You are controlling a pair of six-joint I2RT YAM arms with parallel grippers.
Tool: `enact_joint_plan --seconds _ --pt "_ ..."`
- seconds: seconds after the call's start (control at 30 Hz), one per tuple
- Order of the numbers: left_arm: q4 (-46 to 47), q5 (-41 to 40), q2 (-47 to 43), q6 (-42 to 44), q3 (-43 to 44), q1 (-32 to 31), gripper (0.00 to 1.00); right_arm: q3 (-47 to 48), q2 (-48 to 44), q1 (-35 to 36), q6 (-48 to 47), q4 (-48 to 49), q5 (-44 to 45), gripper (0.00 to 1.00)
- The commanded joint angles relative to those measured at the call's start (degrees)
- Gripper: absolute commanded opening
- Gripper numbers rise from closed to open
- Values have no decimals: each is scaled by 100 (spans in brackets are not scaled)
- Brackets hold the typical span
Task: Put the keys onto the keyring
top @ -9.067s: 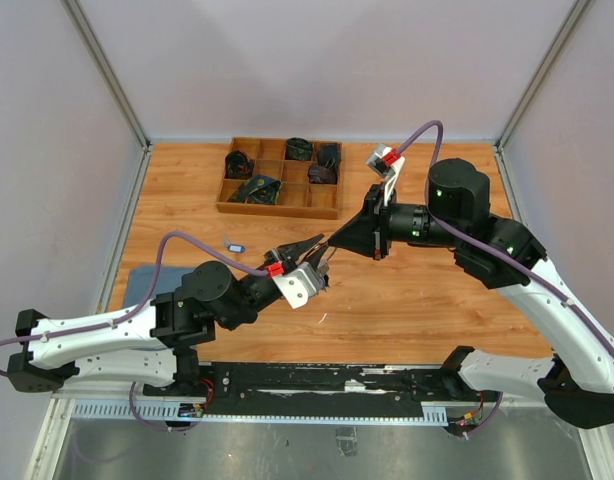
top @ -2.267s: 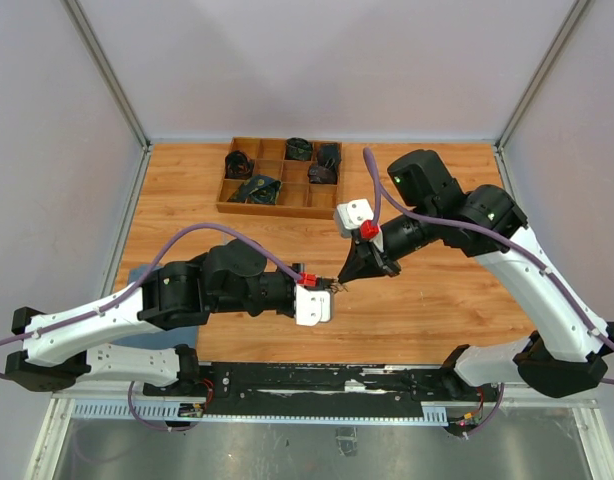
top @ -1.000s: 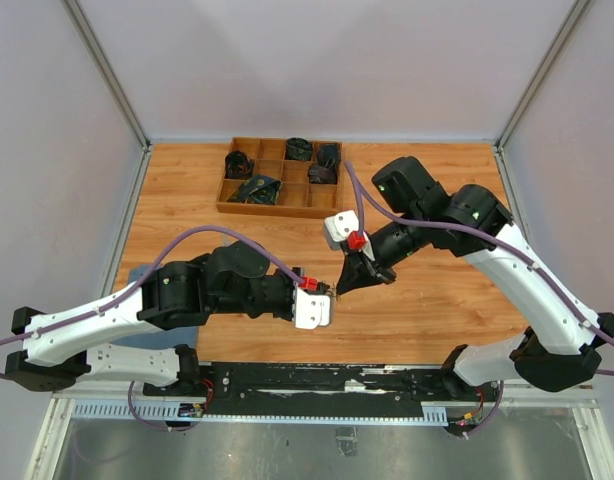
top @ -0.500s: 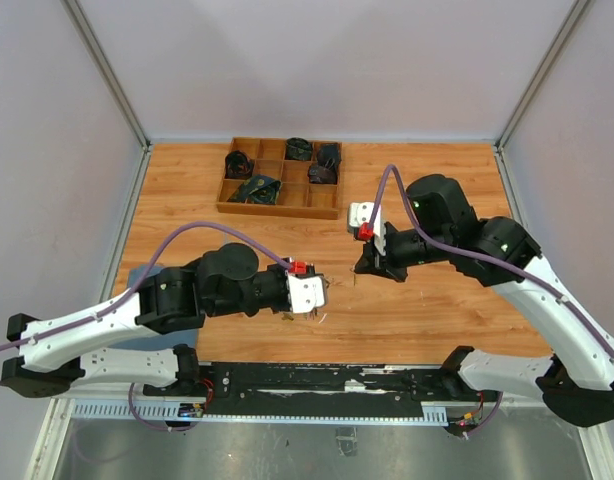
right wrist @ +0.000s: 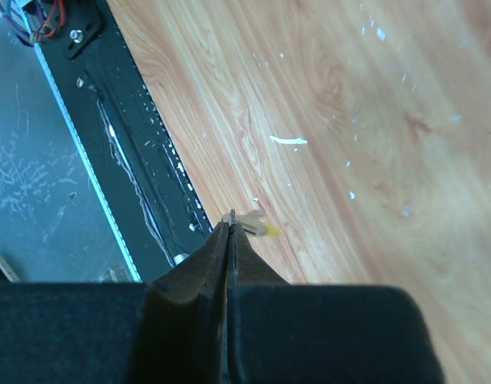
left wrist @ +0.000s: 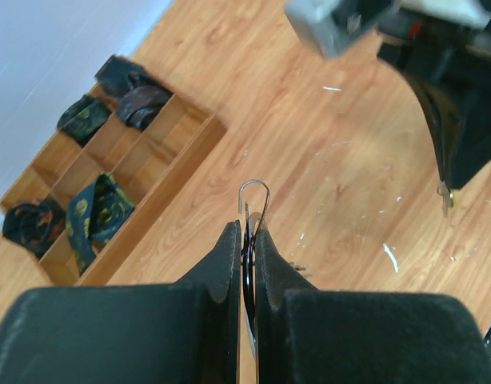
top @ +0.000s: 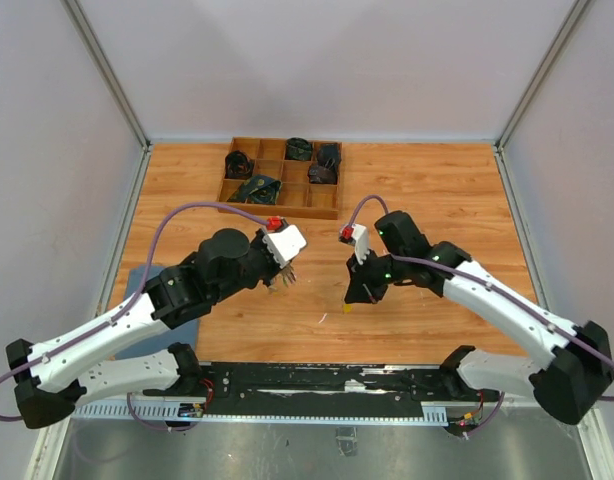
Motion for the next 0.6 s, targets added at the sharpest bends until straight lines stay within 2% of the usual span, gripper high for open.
enact_joint_plan --seconds 0.0,0.13,0.23,0.37,0.57 --pt "463 -317 -385 -259 -42 157 0 -595 604 -132 1269 1565 -600 1" --pt "355 -242 -424 -286 -67 158 1 -547 1449 -122 1425 1991 -1216 1" --pt "361 -222 -436 -305 -94 158 1 -410 2035 -137 1275 1882 -1341 1" --pt "353 -230 -485 -308 -104 157 0 -191 2556 -182 845 1140 -409 1" --pt "310 -232 -562 -301 -111 159 0 -109 2795 -413 740 852 202 3"
